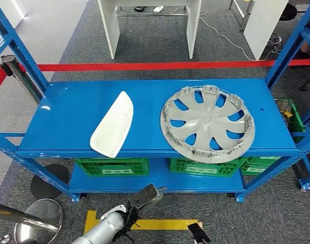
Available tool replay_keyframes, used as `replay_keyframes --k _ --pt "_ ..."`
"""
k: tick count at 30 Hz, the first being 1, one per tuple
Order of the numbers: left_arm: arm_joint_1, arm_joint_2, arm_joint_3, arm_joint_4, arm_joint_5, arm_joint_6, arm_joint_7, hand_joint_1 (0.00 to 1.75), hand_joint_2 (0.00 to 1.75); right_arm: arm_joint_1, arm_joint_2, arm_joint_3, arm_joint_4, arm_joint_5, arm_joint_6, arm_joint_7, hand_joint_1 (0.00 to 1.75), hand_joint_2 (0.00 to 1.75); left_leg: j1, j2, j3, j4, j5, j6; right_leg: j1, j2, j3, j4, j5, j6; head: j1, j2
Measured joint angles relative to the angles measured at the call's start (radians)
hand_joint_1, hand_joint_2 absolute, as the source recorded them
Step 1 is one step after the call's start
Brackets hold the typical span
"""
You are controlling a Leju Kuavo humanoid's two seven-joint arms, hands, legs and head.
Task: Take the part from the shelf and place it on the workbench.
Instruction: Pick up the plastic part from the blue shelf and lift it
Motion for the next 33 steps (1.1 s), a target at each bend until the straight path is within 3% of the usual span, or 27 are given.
replay_keyframes --k 17,33 --pt "-0.073 0.005 -0.429 -0.126 0.255 -0.167 -0.112 0.0 0.0 -0.026 0.01 0.003 0.0 0.065 0.016 0.053 0.0 1.75 0.0 0.0 0.0 0.0 0.0 0.0 0.0 0.0 0.0 0.0 0.0 0.0 0.0 0.0" --pt "-0.09 0.014 -0.548 -0.187 0.317 -0.153 -0.136 0.0 0.0 -0.027 0.01 0.002 0.0 0.074 0.017 0.055 0.0 1.75 0.0 0.0 0.0 0.0 0.0 0.001 0.0 0.0 0.0 0.0 0.0 0.0 0.0 0.0"
